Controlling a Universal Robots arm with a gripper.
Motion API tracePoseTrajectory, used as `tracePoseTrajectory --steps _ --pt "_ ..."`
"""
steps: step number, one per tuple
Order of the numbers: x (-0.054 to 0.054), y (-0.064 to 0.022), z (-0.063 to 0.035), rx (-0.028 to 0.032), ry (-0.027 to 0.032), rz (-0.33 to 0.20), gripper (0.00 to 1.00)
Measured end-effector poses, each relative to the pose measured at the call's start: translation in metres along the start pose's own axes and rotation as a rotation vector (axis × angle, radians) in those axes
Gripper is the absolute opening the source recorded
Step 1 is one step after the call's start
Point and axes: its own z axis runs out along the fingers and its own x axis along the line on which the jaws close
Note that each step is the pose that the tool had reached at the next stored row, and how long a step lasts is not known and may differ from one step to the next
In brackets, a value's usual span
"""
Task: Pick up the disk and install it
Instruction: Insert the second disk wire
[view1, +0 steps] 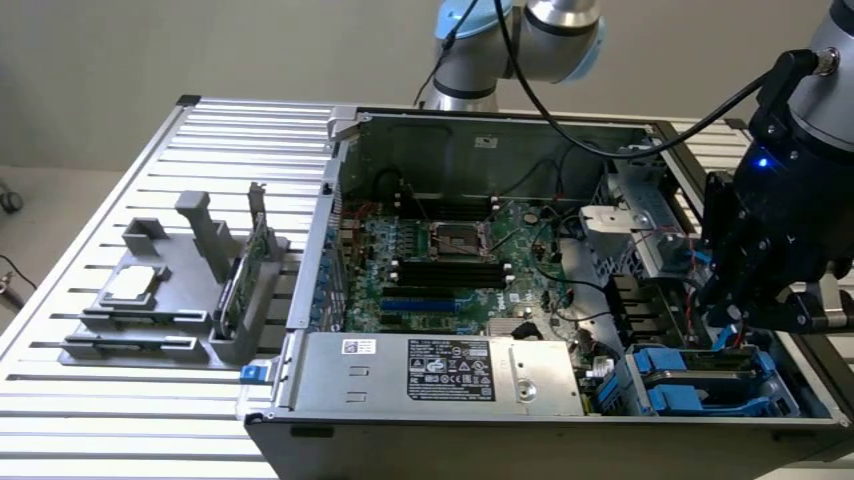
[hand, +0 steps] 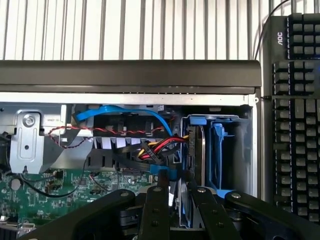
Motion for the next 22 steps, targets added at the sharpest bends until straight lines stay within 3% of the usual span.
tracePoseTrajectory --steps 7,12,14,16,22 --pt "0.004 0.0023 0.0065 0.0055 -0.014 0.005 0.25" --pt "0.006 0.0034 0.0097 0.0108 -0.0292 0.008 0.25" --pt "0.007 0.0038 0.0108 0.0131 -0.035 0.009 0.17" --pt "0.008 0.004 0.0115 0.0155 -0.04 0.011 0.17" --pt "0.008 0.0038 0.0129 0.0165 -0.0419 0.014 0.17"
